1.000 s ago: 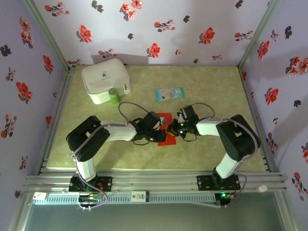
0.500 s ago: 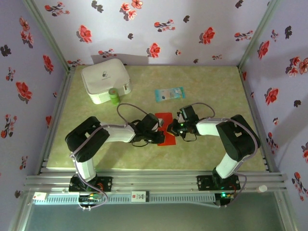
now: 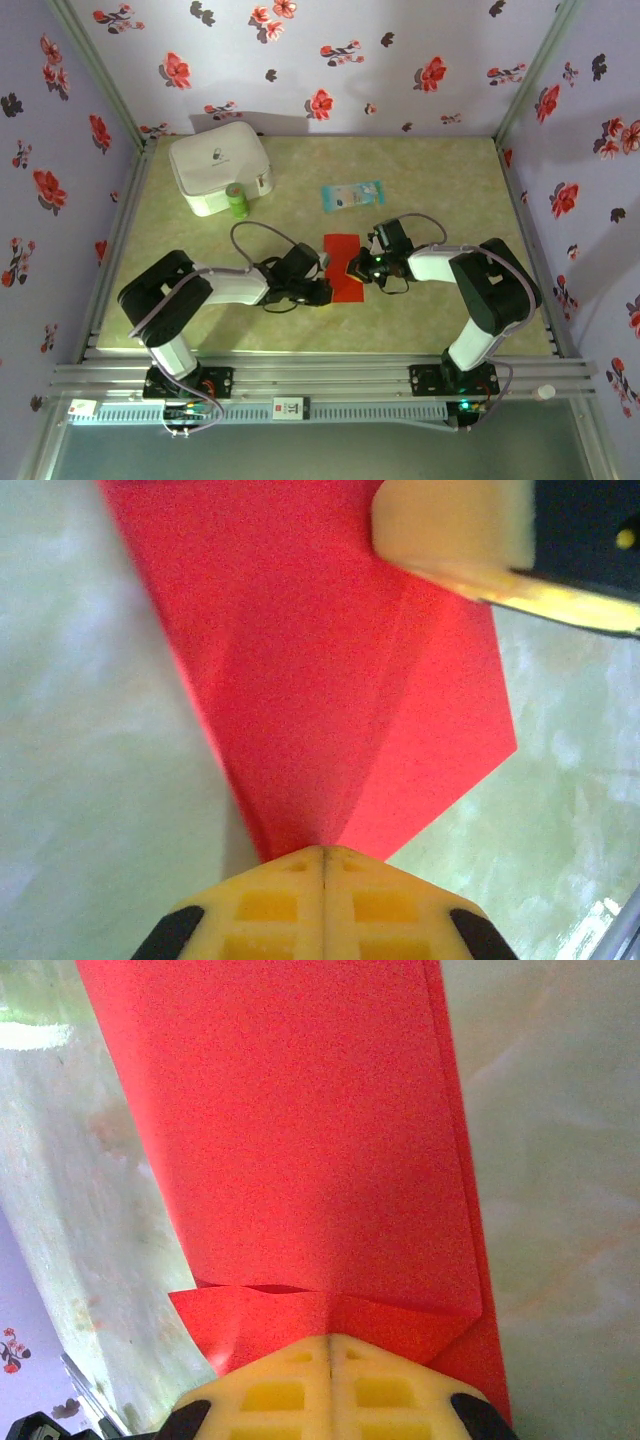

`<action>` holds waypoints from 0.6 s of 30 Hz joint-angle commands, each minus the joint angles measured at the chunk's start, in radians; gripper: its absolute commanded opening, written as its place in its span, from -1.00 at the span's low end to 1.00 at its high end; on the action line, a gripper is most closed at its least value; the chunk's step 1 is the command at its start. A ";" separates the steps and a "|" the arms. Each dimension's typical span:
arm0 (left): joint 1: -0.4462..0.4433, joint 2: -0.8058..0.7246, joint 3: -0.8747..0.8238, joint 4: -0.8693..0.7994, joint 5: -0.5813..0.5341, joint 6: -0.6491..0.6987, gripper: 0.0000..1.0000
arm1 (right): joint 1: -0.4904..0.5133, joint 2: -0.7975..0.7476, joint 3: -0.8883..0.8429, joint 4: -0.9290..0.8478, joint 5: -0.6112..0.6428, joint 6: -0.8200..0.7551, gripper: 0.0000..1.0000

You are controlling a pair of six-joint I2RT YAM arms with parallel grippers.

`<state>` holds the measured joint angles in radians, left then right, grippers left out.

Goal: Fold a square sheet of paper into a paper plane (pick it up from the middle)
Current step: Fold the triangle a second time at the center of the table.

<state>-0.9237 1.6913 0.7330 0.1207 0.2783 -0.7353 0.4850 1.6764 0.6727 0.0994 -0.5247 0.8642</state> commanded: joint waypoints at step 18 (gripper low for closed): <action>0.026 -0.065 0.102 -0.026 0.023 0.048 -1.00 | -0.017 0.008 -0.011 -0.096 0.069 -0.013 -1.00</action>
<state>-0.9031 1.5661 0.7815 0.0914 0.2768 -0.7212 0.4824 1.6756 0.6727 0.0986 -0.5243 0.8639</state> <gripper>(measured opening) 0.048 0.046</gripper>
